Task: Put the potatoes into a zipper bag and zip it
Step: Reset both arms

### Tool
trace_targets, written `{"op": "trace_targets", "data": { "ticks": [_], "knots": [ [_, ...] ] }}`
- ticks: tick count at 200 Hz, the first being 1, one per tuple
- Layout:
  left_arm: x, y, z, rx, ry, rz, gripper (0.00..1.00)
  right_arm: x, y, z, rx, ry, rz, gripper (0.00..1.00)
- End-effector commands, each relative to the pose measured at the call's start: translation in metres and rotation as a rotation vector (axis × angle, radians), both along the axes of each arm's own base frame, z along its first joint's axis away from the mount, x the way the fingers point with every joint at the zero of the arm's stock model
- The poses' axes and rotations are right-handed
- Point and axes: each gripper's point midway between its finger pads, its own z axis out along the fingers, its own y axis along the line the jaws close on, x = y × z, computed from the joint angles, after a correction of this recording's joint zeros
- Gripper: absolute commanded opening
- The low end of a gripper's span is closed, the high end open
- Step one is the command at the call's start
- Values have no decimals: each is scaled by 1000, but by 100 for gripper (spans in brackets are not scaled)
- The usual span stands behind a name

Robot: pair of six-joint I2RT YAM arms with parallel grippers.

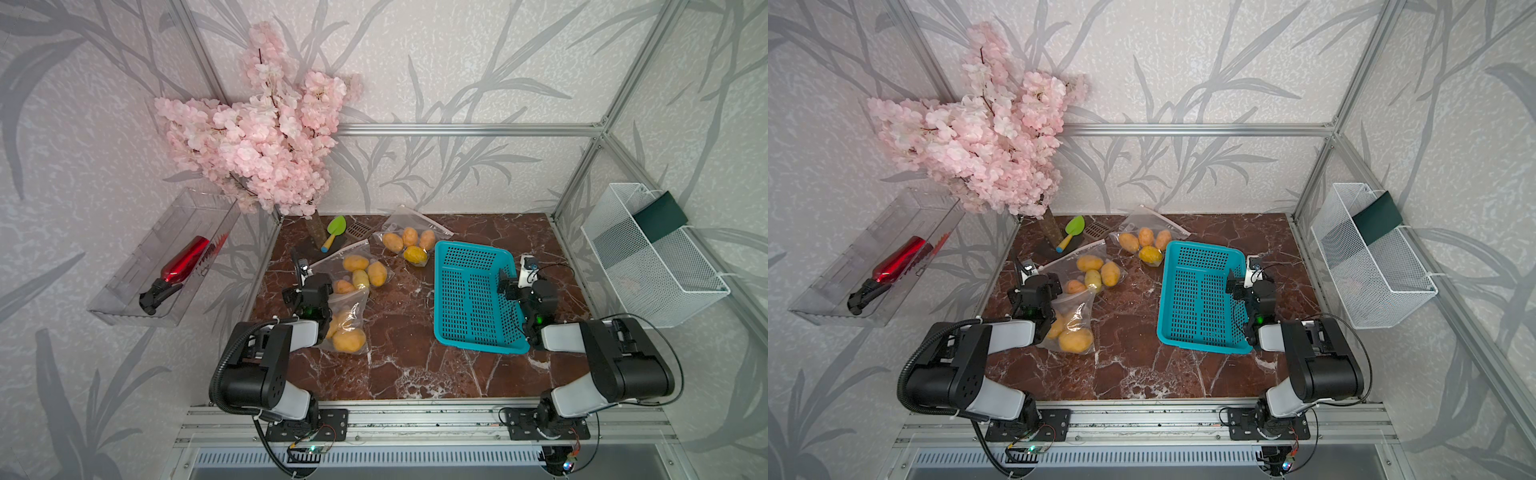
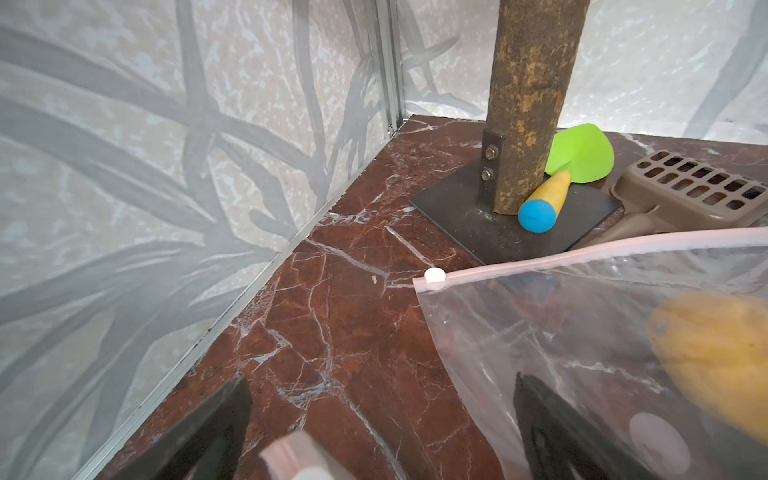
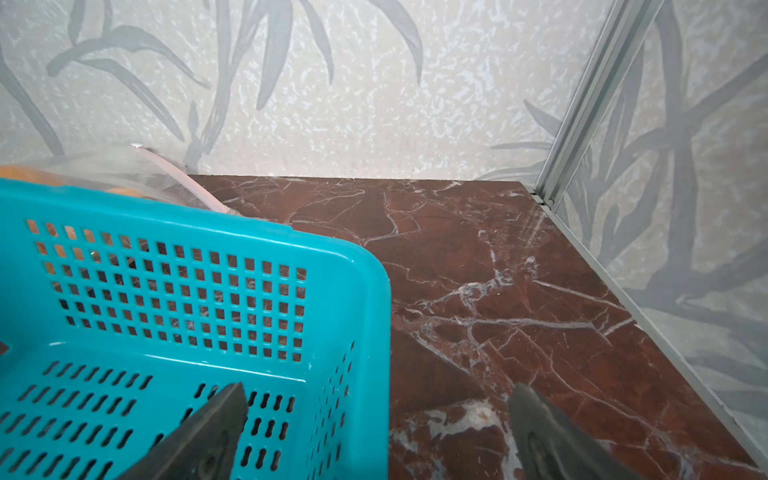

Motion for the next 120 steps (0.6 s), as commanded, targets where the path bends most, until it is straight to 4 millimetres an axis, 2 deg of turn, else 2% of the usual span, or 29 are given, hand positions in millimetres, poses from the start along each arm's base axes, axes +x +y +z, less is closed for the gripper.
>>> {"op": "trace_targets", "data": {
  "ticks": [1,45,61,71,83,100,108,120],
  "knots": [
    [12,-9,2,-45,0,-77,99,-8,2,-20,-23,29,11,99],
    [12,-11,-1,-59,11,-99,99,-7,8,-22,-26,56,46,99],
    [7,-14,-7,-77,-27,-131,99,-4,9,-23,-30,68,51,99],
    [9,-14,-3,-34,-112,-149,99,-1,10,-23,-31,73,54,99],
    [7,-17,-11,-64,-30,-150,99,-1,12,-24,-33,84,68,99],
    [9,-17,-5,-51,-84,-160,99,0,16,-24,-35,85,89,99],
    [9,-17,-6,-48,-87,-161,99,0,21,-24,-38,84,122,99],
    [9,-15,-8,-65,-39,-146,99,-3,40,-24,-70,79,219,99]
  ]
}}
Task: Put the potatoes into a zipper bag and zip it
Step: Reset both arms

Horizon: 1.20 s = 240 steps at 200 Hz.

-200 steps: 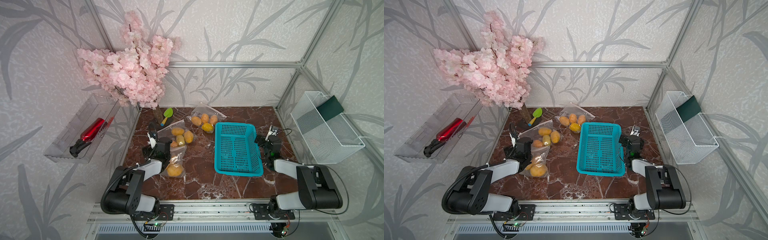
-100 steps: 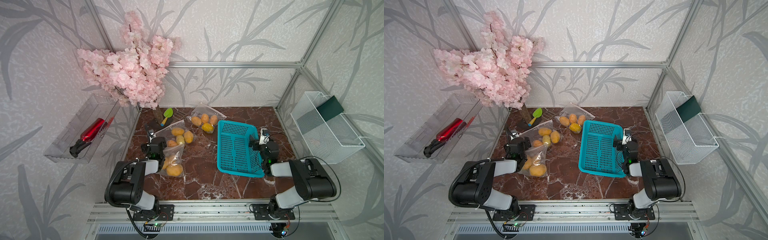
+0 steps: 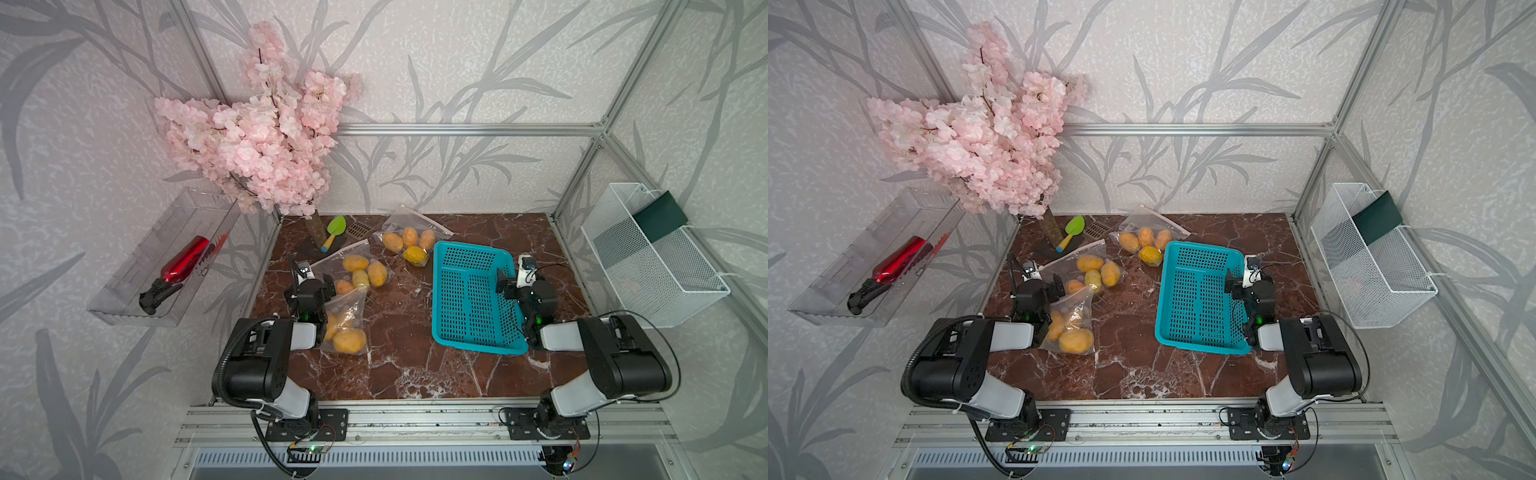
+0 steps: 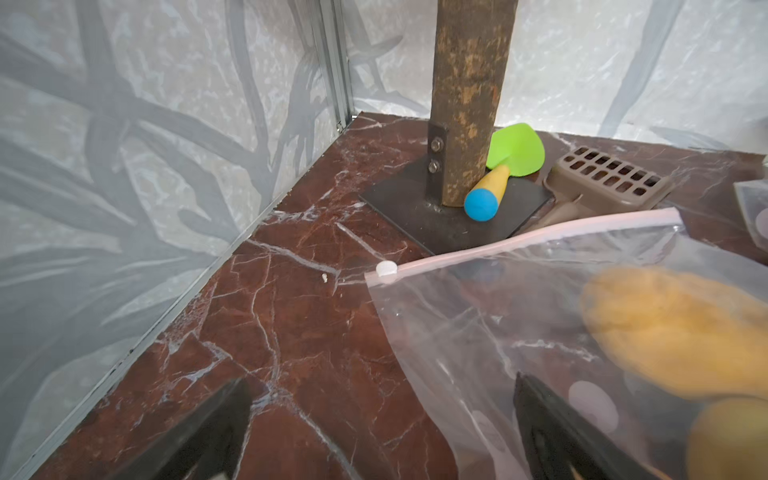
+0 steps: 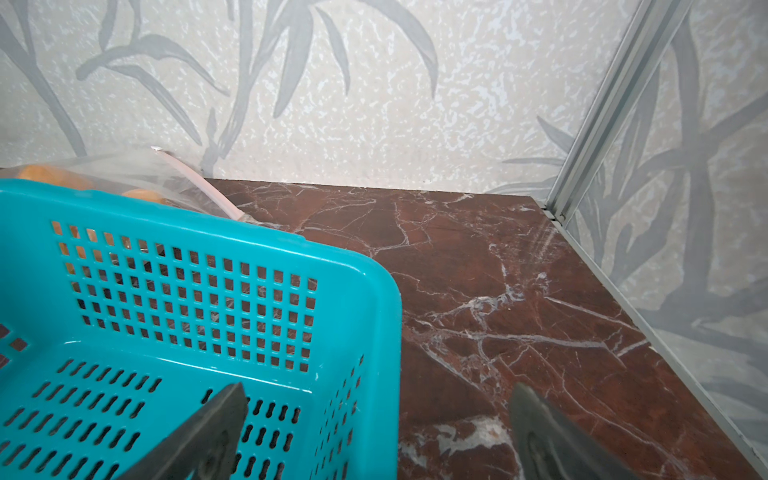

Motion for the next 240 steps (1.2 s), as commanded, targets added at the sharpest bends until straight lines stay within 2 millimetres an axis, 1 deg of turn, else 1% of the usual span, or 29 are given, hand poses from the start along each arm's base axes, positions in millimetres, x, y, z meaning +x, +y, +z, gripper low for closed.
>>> {"op": "trace_targets", "data": {
  "ticks": [1,3,16,30,38,67,109,125,141,147,151,160,174,179,196,220,240],
  "knots": [
    [1,-1,3,-1,11,-11,99,-8,29,-29,-50,102,152,99],
    [0,-1,0,-6,28,-12,99,-9,29,-28,-59,98,145,99],
    [2,-1,3,5,-8,-10,99,-12,25,-25,-86,59,87,99],
    [2,-1,3,4,-5,-10,99,-18,6,-19,-61,21,-25,99],
    [1,-1,1,-3,19,-8,99,-20,0,-18,-48,14,-51,99],
    [1,-1,1,-4,19,-8,99,-18,5,-23,-49,25,-17,99],
    [1,-1,2,-3,15,-8,99,-13,2,-25,-50,53,-38,99],
    [2,-1,2,-2,15,-9,99,-9,7,-26,-59,71,-13,99],
    [1,-1,2,-2,14,-9,99,-7,20,-28,-72,94,62,99],
    [1,-1,1,-2,17,-9,99,-9,22,-28,-78,92,73,99],
    [1,-1,2,-3,15,-9,99,-9,21,-27,-77,81,65,99],
    [1,-1,1,-3,17,-9,99,-12,12,-24,-68,53,6,99],
    [1,-1,2,-2,16,-9,99,-21,-15,-21,-37,14,-147,99],
    [1,-1,1,-3,16,-8,99,-23,-18,-20,-25,4,-155,99],
    [1,-1,1,-3,17,-9,99,-21,-17,-22,-31,16,-152,99],
    [1,-1,2,-3,15,-9,99,-10,-16,-26,-43,78,-153,99],
    [1,-1,2,-3,15,-9,99,-8,-9,-26,-73,81,-140,99]
  ]
}}
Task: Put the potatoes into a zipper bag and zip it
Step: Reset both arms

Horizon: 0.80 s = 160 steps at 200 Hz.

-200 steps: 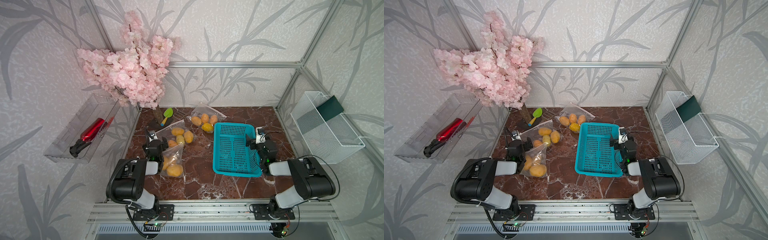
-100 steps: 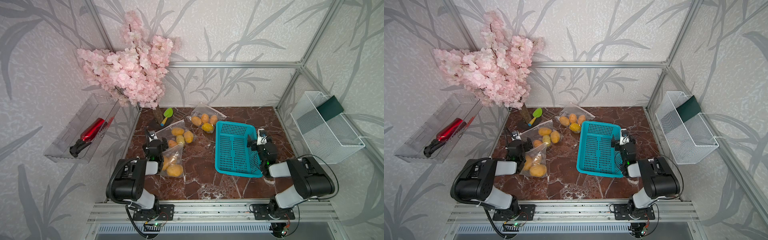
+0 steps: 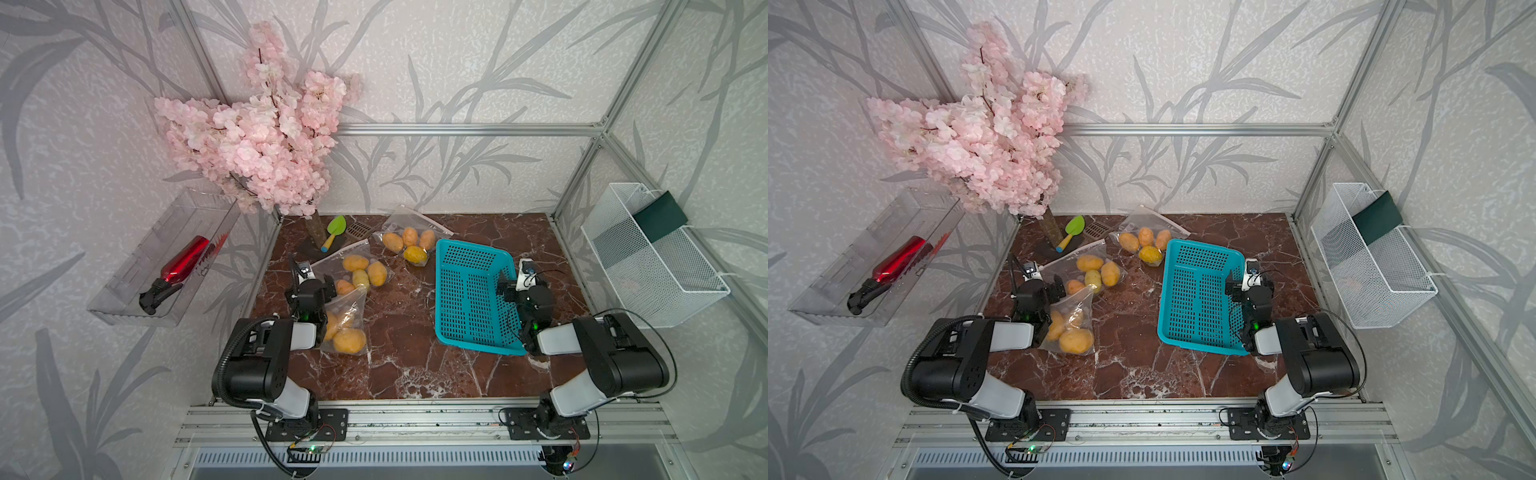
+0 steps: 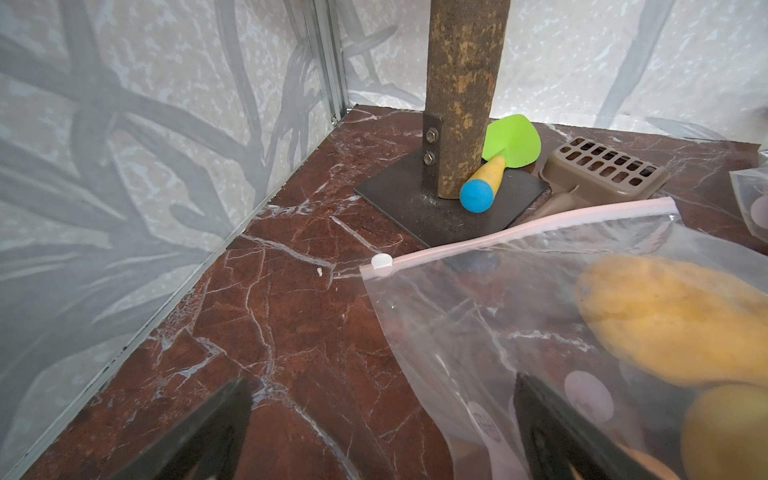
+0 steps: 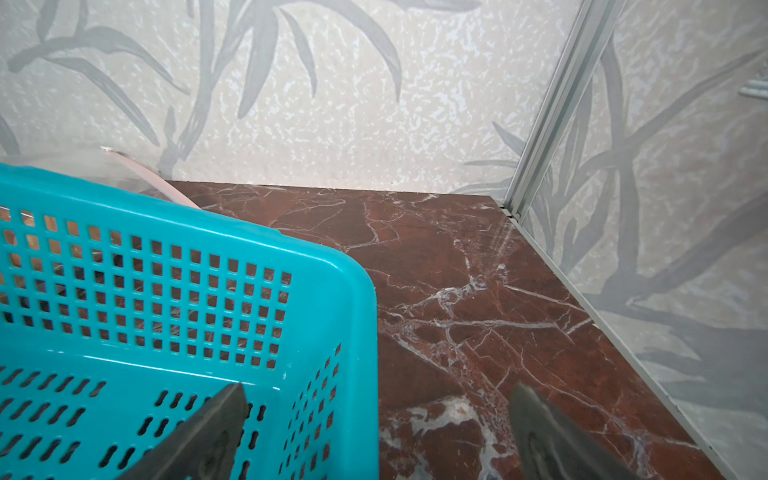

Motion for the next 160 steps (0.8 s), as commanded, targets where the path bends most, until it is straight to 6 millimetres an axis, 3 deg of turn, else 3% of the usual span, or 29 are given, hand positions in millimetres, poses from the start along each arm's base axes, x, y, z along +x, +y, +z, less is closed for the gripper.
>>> {"op": "trace_targets", "data": {
  "ticks": [1,160],
  "knots": [
    [2,0,6,1,-9,-4,99,-1,3,-23,-31,99,-10,99],
    [3,0,7,1,-12,-4,99,0,9,-24,-47,108,16,99]
  ]
}}
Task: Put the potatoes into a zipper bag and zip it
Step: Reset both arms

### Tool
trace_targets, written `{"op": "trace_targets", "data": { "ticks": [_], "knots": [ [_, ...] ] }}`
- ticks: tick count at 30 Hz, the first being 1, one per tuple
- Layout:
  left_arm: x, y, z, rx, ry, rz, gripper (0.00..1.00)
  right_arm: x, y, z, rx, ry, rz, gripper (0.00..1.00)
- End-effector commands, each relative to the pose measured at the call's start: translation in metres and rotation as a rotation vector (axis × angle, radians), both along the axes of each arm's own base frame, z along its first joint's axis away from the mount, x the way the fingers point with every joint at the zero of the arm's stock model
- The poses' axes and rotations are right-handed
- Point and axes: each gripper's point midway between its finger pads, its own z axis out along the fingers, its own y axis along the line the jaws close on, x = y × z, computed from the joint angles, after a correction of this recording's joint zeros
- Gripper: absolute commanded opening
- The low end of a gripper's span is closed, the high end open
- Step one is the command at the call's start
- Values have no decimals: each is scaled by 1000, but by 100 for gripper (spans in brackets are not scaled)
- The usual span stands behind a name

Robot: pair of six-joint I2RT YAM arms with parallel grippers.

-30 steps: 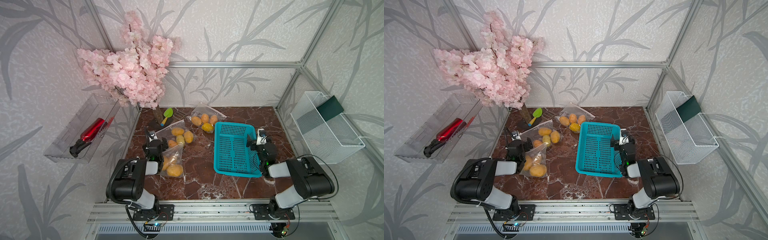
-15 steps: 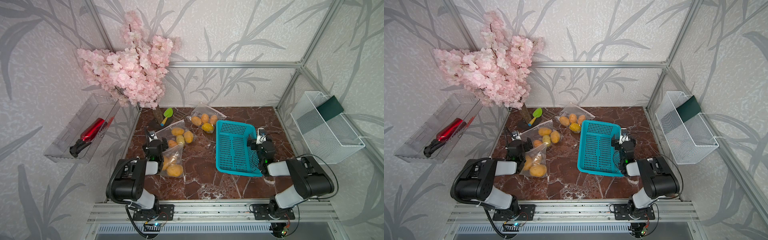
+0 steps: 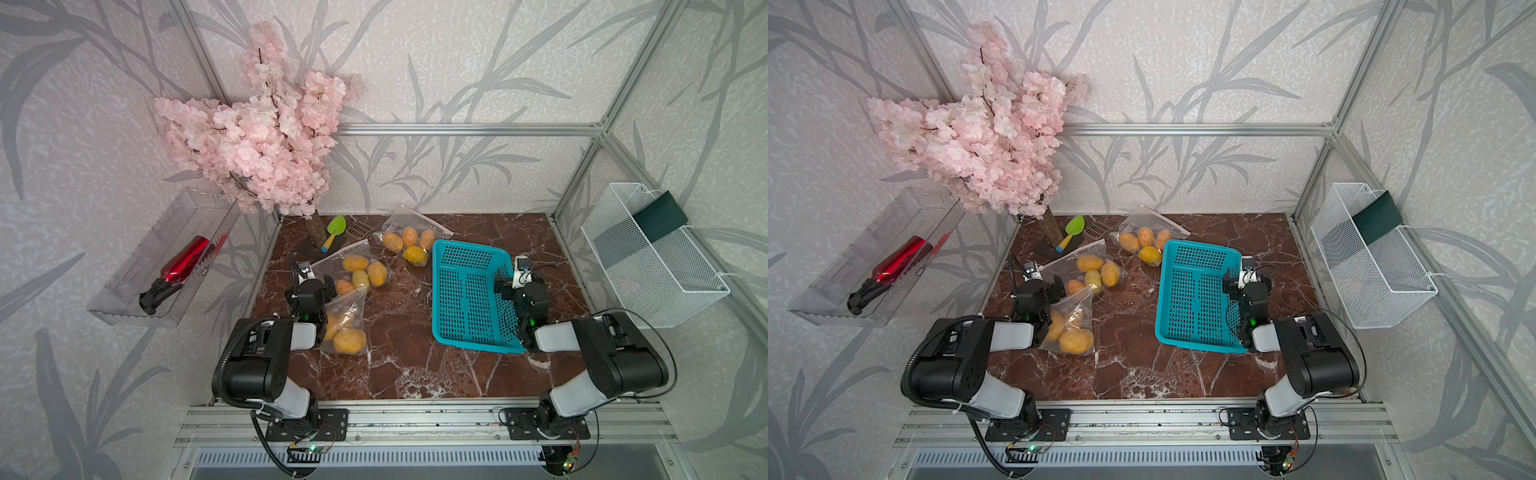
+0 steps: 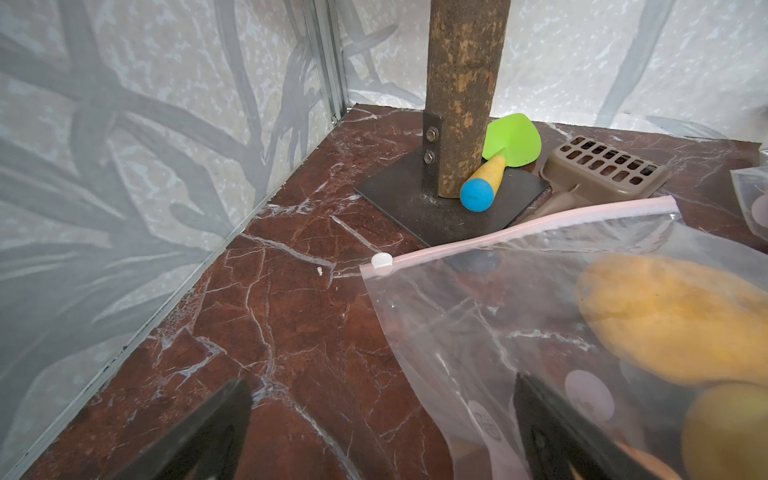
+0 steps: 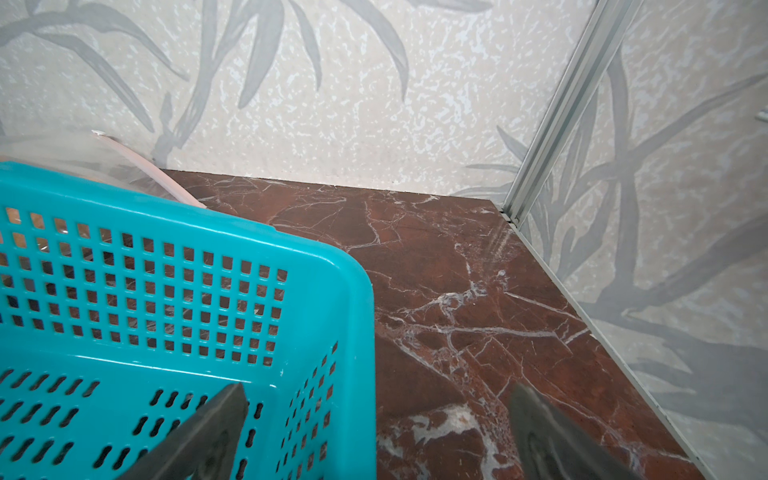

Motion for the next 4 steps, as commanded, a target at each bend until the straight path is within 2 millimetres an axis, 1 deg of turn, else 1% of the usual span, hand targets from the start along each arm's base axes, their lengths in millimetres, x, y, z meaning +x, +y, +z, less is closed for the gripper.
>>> {"op": "trace_targets", "data": {
  "ticks": [1,4],
  "knots": [
    [3,0,6,1,-12,-3,99,-3,3,-25,-13,98,14,99],
    [3,0,6,2,-12,-3,99,-4,2,-25,-14,93,12,99]
  ]
}}
